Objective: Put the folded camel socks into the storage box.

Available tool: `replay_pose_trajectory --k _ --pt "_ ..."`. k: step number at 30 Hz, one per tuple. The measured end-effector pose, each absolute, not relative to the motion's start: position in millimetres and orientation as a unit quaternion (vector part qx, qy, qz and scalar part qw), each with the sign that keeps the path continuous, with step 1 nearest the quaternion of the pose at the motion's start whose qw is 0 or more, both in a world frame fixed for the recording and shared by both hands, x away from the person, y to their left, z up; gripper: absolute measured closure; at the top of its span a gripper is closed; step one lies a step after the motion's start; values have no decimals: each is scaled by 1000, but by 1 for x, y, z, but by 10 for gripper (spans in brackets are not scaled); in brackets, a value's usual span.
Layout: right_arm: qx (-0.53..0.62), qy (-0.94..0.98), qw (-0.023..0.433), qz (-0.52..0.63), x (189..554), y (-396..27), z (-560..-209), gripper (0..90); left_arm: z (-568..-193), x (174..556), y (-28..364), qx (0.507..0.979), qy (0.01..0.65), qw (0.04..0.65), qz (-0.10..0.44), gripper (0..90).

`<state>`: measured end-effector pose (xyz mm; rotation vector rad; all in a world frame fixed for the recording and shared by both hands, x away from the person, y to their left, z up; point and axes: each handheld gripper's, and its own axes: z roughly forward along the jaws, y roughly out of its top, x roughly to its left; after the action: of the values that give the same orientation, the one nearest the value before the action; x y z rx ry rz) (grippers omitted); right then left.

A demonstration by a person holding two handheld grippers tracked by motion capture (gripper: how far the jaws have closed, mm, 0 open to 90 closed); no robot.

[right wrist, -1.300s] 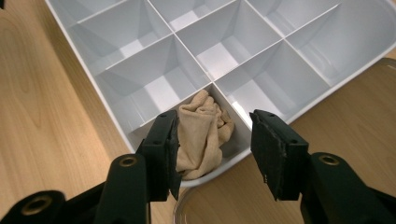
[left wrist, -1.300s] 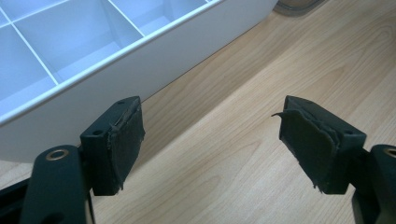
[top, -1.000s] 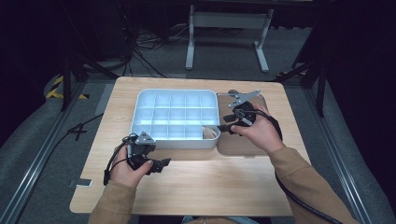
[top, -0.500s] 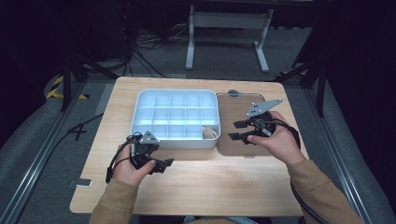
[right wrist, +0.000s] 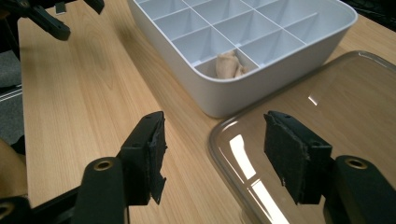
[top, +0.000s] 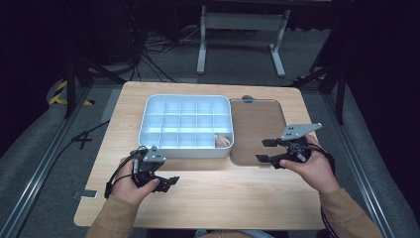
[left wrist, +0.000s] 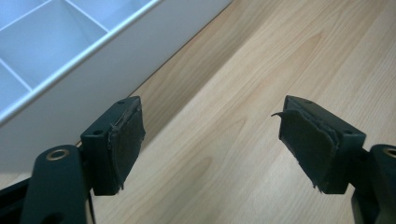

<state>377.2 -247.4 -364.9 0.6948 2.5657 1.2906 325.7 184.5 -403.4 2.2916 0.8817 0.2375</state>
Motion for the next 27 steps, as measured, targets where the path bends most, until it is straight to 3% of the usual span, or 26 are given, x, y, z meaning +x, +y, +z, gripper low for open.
replay_pose_trajectory --k 16,27 --pt "215 868 107 435 355 -271 -391 354 -404 320 192 884 333 319 76 226" --pt "189 885 64 421 351 -266 -441 354 -412 322 189 901 311 295 68 225"
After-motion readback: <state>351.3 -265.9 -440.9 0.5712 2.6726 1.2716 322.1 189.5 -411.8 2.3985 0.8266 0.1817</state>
